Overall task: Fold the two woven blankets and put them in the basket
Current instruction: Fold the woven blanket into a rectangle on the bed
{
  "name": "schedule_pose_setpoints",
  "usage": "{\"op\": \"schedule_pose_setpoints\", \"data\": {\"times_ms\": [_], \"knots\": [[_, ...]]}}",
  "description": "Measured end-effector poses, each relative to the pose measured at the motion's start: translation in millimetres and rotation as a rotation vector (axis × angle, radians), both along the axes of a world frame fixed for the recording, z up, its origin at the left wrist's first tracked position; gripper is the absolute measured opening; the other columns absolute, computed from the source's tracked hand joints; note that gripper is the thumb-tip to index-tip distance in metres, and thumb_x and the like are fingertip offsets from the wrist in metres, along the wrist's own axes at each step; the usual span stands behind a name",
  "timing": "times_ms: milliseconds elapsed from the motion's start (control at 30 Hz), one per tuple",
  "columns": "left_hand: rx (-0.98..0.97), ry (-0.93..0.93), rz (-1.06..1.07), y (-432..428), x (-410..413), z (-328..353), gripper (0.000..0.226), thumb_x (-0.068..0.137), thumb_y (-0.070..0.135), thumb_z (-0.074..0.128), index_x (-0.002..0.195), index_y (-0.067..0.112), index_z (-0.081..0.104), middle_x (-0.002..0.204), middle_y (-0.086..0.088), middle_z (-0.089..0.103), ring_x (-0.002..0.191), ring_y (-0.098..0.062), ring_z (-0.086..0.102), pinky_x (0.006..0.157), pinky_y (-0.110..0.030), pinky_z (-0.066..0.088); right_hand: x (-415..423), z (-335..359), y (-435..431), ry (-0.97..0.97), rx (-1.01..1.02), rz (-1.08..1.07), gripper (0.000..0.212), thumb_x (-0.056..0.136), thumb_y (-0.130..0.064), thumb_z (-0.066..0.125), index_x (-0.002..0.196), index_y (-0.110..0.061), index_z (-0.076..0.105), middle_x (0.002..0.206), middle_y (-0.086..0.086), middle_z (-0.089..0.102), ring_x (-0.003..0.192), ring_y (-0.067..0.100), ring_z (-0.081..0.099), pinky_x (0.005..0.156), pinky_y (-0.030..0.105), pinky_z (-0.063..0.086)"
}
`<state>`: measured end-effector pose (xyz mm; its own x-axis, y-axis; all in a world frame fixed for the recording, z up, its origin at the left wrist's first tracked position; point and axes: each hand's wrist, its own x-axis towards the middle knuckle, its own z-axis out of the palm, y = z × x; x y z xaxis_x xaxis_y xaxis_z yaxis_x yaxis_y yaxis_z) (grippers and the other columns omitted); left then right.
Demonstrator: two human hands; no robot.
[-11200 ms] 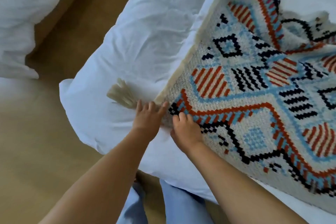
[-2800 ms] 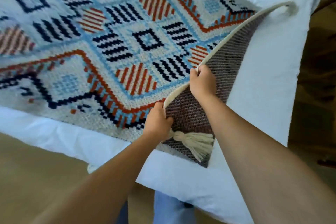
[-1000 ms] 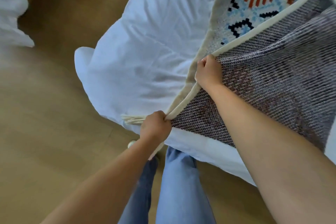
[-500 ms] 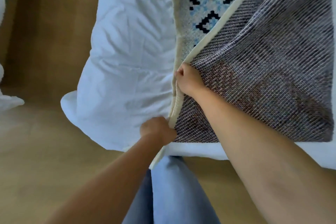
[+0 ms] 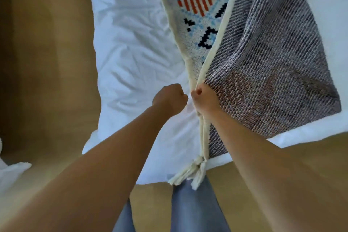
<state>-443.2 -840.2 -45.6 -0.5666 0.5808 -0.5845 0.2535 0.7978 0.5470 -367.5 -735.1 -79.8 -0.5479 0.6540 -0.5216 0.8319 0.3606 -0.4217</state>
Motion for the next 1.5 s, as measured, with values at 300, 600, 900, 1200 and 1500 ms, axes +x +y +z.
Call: {"op": "schedule_pose_setpoints", "data": {"times_ms": [300, 600, 900, 1200, 1500], "knots": [[0.029, 0.169, -0.451, -28.7, -58.2, 0.7, 0.021, 0.091, 0.024, 0.040, 0.098, 0.011, 0.055, 0.105, -0.008, 0.061, 0.092, -0.026, 0.055, 0.072, -0.029, 0.040, -23.2, 10.8, -41.4, -0.066, 0.040, -0.383, 0.038, 0.086, -0.021, 0.050, 0.119, -0.003, 0.046, 0.121, 0.018, 0.058, 0.104, 0.034, 0.059, 0.076, 0.033, 0.044], [0.080, 0.312, -0.784, 62.3, -93.2, -0.9, 0.020, 0.090, 0.021, 0.040, 0.104, 0.014, 0.054, 0.105, -0.005, 0.061, 0.094, -0.023, 0.055, 0.073, -0.029, 0.037, -44.2, 12.1, -4.6, 0.198, 0.027, -0.527, 0.007, 0.085, -0.019, 0.050, 0.080, -0.016, 0.047, 0.076, 0.001, 0.053, 0.070, 0.023, 0.051, 0.054, 0.028, 0.031], [0.196, 0.469, -0.891, 153.9, -175.8, 23.1, 0.016, 0.090, 0.017, 0.044, 0.097, 0.009, 0.056, 0.094, -0.009, 0.062, 0.084, -0.024, 0.055, 0.075, -0.034, 0.047, -108.8, 20.6, 59.9, 0.337, 0.041, -0.676, 0.004, 0.090, -0.017, 0.048, 0.089, -0.015, 0.049, 0.082, 0.004, 0.058, 0.069, 0.019, 0.053, 0.050, 0.025, 0.032], [0.349, 0.500, -1.131, 285.9, -231.5, 17.1, 0.027, 0.085, 0.005, 0.044, 0.111, 0.005, 0.052, 0.112, -0.013, 0.053, 0.105, -0.028, 0.046, 0.083, -0.037, 0.041, -179.6, 11.4, 147.9, 0.264, 0.180, -0.638, 0.026, 0.088, -0.020, 0.052, 0.109, -0.005, 0.052, 0.111, 0.011, 0.049, 0.097, 0.026, 0.050, 0.077, 0.031, 0.039], [0.344, 0.803, -1.592, 413.1, -280.9, -11.0, 0.043, 0.086, 0.009, 0.049, 0.127, 0.007, 0.040, 0.127, -0.012, 0.044, 0.119, -0.028, 0.041, 0.095, -0.038, 0.035, -248.0, 3.6, 221.2, -0.022, 0.472, -0.653, 0.032, 0.091, -0.025, 0.047, 0.119, -0.010, 0.048, 0.117, 0.009, 0.050, 0.109, 0.026, 0.044, 0.092, 0.038, 0.039]]}}
